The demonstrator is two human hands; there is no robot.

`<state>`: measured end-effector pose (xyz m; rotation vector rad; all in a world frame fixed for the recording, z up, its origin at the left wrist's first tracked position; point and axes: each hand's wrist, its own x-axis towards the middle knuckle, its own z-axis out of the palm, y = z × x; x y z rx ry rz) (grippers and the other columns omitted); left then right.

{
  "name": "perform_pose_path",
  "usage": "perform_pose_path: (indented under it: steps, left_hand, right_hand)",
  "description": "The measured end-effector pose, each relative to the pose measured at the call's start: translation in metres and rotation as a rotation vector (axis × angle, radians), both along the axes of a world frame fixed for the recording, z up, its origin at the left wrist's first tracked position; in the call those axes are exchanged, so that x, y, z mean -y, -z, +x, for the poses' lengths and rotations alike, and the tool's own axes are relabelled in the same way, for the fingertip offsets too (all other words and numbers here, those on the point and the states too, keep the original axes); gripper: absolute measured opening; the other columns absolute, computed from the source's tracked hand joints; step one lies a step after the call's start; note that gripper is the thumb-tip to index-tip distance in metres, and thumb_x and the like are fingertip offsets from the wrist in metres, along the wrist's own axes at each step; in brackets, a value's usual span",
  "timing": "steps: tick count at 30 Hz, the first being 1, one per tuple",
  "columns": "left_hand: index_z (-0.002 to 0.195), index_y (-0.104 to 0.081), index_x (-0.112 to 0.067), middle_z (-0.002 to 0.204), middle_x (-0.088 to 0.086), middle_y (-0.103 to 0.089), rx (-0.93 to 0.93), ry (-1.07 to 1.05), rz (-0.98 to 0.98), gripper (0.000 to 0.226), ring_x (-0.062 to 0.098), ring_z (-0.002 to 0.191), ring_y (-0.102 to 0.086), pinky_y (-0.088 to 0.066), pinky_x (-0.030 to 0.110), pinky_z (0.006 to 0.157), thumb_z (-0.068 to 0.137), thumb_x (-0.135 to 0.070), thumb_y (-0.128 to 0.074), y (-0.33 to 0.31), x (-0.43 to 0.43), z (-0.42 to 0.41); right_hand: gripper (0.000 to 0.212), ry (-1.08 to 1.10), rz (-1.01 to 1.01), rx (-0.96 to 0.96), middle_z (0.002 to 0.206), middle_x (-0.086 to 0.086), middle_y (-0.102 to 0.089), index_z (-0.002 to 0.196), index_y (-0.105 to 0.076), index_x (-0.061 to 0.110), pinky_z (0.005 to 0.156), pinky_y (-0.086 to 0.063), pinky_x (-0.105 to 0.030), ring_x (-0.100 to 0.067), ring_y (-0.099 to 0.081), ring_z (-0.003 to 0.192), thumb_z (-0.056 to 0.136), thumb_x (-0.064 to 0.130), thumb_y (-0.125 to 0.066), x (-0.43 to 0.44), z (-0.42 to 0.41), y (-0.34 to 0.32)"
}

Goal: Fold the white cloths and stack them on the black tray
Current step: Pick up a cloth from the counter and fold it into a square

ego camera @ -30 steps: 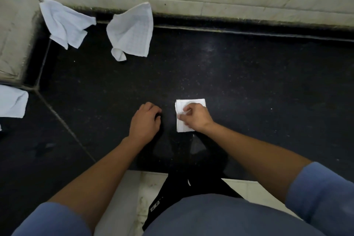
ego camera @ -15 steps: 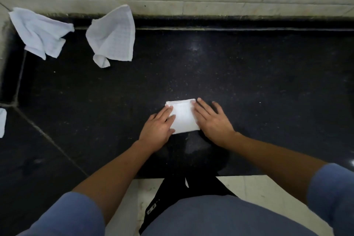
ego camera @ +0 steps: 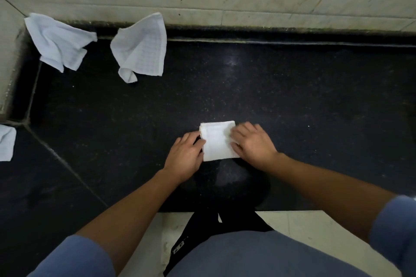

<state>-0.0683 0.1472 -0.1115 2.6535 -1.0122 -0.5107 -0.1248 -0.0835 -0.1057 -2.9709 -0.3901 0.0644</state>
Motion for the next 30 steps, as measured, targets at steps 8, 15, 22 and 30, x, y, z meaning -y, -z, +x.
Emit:
perform_pose_path:
  steps: [8, 15, 22, 30]
  left_hand:
    - [0.117, -0.062, -0.009, 0.119, 0.008, -0.057, 0.004, -0.157, -0.001, 0.031, 0.027, 0.103, -0.054, -0.046, 0.038, 0.083, 0.087, -0.017, -0.060, 0.000, -0.049, 0.000]
    - [0.121, -0.058, -0.015, 0.119, 0.003, -0.055, 0.025, -0.156, 0.052, 0.031, 0.019, 0.106, -0.051, -0.045, 0.032, 0.088, 0.092, -0.022, -0.053, -0.016, -0.043, 0.003]
    - [0.117, -0.058, -0.015, 0.110, 0.004, -0.061, 0.070, -0.018, 0.036, 0.028, 0.023, 0.100, -0.058, -0.051, 0.038, 0.080, 0.090, -0.021, -0.053, -0.044, 0.026, -0.008]
    - [0.110, -0.059, -0.015, 0.105, 0.006, -0.062, 0.158, 0.237, -0.030, 0.023, 0.026, 0.098, -0.059, -0.051, 0.039, 0.079, 0.089, -0.022, -0.053, -0.080, 0.185, -0.097]
  right_hand:
    - [0.049, 0.279, -0.022, -0.579, 0.112, -0.006, -0.062, 0.122, -0.047, 0.020, 0.091, -0.040, -0.041, -0.027, -0.056, 0.105, 0.083, 0.043, -0.066, -0.030, 0.073, -0.002]
    - [0.013, 0.471, 0.356, -0.617, 0.090, -0.002, -0.062, 0.090, -0.059, 0.015, 0.063, -0.046, -0.033, -0.023, -0.061, 0.085, 0.079, 0.019, -0.064, -0.013, 0.044, -0.018]
    - [0.020, 0.570, 0.407, -0.452, 0.092, 0.001, -0.065, 0.094, -0.059, 0.027, 0.070, -0.048, -0.034, -0.023, -0.060, 0.088, 0.077, 0.033, -0.067, 0.048, -0.044, -0.068]
    - [0.032, 0.606, 0.092, -0.177, 0.100, -0.004, -0.064, 0.096, -0.058, 0.020, 0.067, -0.038, -0.034, -0.028, -0.060, 0.095, 0.091, 0.051, -0.052, 0.165, -0.209, -0.119]
